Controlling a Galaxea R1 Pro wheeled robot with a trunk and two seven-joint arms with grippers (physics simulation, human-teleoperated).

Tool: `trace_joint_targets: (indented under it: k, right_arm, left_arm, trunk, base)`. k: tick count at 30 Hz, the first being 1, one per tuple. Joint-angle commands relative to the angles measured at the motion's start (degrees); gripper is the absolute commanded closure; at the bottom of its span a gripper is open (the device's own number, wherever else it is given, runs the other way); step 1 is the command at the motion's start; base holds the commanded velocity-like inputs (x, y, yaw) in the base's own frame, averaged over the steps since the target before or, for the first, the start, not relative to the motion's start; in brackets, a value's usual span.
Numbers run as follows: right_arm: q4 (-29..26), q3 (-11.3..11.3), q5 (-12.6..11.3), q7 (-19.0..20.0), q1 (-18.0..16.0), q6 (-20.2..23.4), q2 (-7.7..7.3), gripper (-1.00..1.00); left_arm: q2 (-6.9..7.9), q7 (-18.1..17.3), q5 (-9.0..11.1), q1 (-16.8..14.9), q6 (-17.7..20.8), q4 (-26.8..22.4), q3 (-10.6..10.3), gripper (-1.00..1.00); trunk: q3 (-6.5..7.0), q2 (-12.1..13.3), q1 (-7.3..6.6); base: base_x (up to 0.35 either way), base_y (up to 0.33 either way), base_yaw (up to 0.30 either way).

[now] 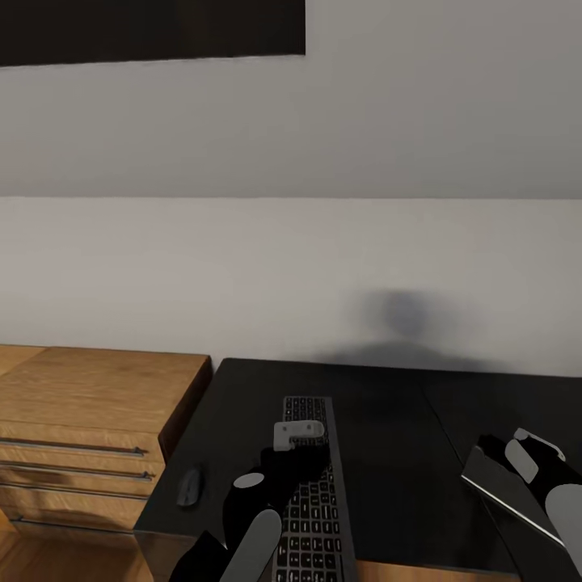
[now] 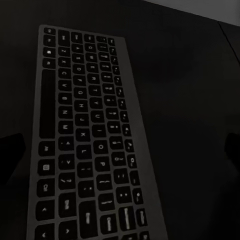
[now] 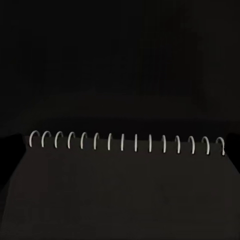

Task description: In the bedroom, organize the workspace by keeping the computer under the desk, ensuring the monitor is on the desk, placing the keyboard on the desk next to the monitor, placing the mouse on the desk next to the keyboard, moving the folder from the swivel chair onto the desk next to the mouse, stacking the notebook on top of the folder with the pen on top of the notebook, and positioning the swivel chair next to the desk.

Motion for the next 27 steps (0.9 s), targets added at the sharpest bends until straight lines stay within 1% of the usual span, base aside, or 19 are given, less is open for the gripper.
trace_joint_targets:
  k: [1,11,27]
  right_arm:
    - [-0.13,0.04,-0.60,-0.34,-0.02,0.23,-0.01,-1.00]
    - [-0.14,0.05,-0.60,-0.34,-0.02,0.23,-0.01,-1.00]
    - [-0.17,0.12,-0.60,-0.34,-0.01,0.23,-0.01,-1.00]
  left_arm:
    - [0.00,0.59,0.55,-0.06,0.06,-0.06,-0.06,-1.00]
    - [0.00,0.59,0.55,-0.06,0.06,-0.07,-0.13,-1.00]
    - [0.00,0.59,0.64,-0.04,0.06,-0.06,-0.58,-1.00]
  trunk:
    - [-0.25,-0.46,0.23]
    - [-2.05,-4.47,2.42]
    - [-2.05,-4.47,2.42]
  base:
    - [0.000,0.000,0.000]
    - [0.000,0.000,0.000]
    - [0.000,0.000,0.000]
